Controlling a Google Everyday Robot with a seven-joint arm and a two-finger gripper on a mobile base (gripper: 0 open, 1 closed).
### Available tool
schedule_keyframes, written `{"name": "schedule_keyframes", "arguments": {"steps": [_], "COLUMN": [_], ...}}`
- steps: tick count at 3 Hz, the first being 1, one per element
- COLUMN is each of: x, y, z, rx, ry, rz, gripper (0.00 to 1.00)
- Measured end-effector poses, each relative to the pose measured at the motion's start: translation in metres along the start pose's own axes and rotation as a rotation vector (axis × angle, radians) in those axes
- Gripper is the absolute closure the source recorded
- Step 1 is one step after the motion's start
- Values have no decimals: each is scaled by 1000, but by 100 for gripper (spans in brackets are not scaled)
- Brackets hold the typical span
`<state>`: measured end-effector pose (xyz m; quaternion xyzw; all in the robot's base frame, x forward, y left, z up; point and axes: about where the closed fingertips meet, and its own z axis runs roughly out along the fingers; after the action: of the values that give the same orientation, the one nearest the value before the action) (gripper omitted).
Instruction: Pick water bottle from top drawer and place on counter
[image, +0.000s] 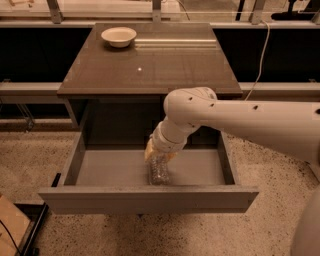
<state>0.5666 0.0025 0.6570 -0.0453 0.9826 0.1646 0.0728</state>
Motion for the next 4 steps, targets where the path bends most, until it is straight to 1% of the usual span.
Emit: {"name": "schedule_keyframes", "arguments": {"steps": [1,2,3,4], "x": [5,15,31,17], "y": [1,-5,-28,-42], "z": [-33,-82,-138,-196], "rx": [-104,-233,-266,-260], "ry": [-28,-34,-53,-168], "rz": [-28,-71,-181,-326], "gripper": [100,100,100,100]}}
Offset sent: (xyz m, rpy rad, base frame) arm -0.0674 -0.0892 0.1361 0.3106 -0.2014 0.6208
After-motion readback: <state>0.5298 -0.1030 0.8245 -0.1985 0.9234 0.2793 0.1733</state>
